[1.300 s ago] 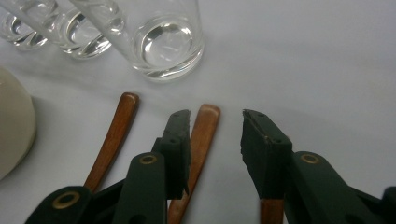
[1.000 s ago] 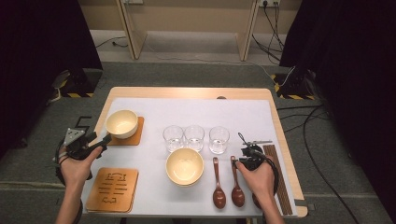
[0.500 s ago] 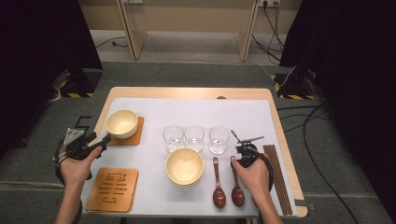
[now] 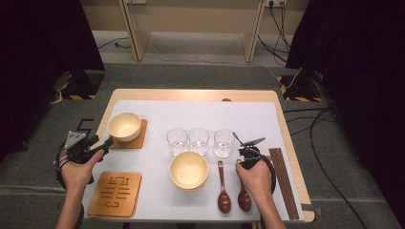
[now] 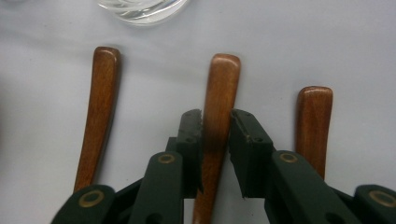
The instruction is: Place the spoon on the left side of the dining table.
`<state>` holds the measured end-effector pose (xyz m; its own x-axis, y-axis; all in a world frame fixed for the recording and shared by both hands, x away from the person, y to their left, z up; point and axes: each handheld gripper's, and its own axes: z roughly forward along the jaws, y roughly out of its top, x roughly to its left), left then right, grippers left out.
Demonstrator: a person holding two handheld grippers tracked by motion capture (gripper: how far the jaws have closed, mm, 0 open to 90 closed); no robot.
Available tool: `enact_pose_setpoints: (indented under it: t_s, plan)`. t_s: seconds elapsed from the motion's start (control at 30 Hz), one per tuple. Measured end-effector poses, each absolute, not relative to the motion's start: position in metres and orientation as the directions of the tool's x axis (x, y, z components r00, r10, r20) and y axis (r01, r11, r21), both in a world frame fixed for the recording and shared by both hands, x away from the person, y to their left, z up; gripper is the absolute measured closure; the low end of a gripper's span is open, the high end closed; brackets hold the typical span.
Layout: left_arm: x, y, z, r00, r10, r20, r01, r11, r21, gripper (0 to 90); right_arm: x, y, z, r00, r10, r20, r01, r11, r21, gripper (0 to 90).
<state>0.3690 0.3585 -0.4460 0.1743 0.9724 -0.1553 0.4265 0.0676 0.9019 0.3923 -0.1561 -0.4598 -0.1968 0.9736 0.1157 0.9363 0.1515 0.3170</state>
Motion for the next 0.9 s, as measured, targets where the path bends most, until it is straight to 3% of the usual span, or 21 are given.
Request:
enact_pose_setpoints:
  t_s: [0.33,0.9]
  plan:
    - [0.369,0.359,-0.446,0.176,0.974,-0.145,0.424,0.058,0.904,37.2,0.393,-0.15,-0.458,-0.155,0.984,0.088,0.946,0.122,0.301,77.3]
    - [0.368,0.36,-0.444,0.174,0.979,-0.107,0.413,0.026,0.911,39.9,0.391,-0.143,-0.453,-0.212,0.972,0.1,0.943,0.177,0.281,84.3]
